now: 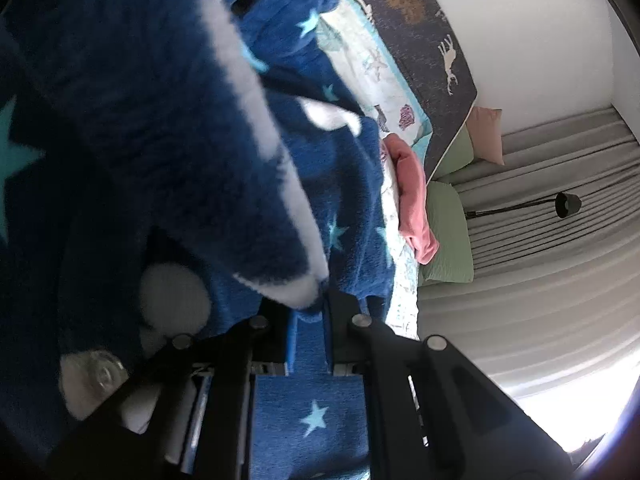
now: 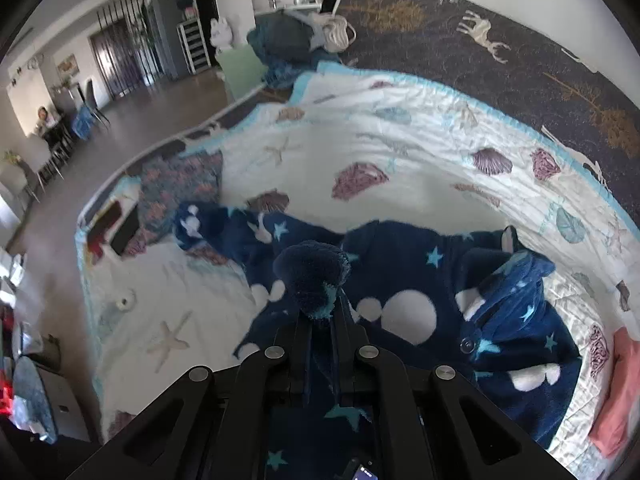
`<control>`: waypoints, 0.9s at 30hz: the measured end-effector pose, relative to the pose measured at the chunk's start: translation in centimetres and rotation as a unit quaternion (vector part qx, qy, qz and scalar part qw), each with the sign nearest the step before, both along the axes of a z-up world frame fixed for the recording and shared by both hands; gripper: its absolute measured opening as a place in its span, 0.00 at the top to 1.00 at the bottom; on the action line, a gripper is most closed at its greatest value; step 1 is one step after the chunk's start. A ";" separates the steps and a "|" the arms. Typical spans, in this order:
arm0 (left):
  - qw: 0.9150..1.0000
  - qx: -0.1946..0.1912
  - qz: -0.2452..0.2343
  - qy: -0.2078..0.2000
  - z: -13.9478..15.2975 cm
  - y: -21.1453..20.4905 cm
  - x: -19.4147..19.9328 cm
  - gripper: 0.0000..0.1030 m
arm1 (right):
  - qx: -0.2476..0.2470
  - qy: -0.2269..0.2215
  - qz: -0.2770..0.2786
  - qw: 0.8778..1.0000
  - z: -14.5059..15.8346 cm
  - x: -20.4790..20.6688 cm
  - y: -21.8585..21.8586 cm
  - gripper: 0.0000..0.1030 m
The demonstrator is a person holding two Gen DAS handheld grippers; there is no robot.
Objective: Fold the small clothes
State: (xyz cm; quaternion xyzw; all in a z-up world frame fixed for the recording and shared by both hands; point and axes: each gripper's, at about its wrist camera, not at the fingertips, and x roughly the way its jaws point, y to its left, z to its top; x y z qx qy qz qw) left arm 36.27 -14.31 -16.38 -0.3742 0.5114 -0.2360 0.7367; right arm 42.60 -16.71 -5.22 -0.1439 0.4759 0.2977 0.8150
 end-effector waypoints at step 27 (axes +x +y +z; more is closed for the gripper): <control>0.995 -0.005 -0.085 0.054 0.4 -0.4 -4.4 0.27 | -0.065 0.042 0.032 0.996 5.3 -4.6 3.2 0.48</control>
